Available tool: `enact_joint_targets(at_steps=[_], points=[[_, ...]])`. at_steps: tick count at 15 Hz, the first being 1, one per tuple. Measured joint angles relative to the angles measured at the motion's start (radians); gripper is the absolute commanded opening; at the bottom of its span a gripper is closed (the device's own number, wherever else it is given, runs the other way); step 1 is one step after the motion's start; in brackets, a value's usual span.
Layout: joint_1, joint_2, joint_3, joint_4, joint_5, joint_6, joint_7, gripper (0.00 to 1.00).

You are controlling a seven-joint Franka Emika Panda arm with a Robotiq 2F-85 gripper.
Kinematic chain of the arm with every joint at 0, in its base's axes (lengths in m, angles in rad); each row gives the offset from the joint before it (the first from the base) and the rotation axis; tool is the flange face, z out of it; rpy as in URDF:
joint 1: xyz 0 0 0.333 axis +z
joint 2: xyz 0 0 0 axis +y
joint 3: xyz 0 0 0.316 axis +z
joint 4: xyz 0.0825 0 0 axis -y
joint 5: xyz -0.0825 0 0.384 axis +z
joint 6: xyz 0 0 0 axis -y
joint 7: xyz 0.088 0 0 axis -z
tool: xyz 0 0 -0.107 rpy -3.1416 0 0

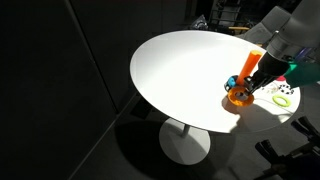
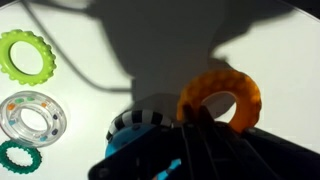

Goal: Pick up the orange ring from the table and put it on the ring holder

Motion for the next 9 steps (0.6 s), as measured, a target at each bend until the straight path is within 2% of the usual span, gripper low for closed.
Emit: enact_joint_targets(at_steps=[9], points=[[-0.069,-0.179,0.079,0.051,0.025,-0.172,0.003,0.04]])
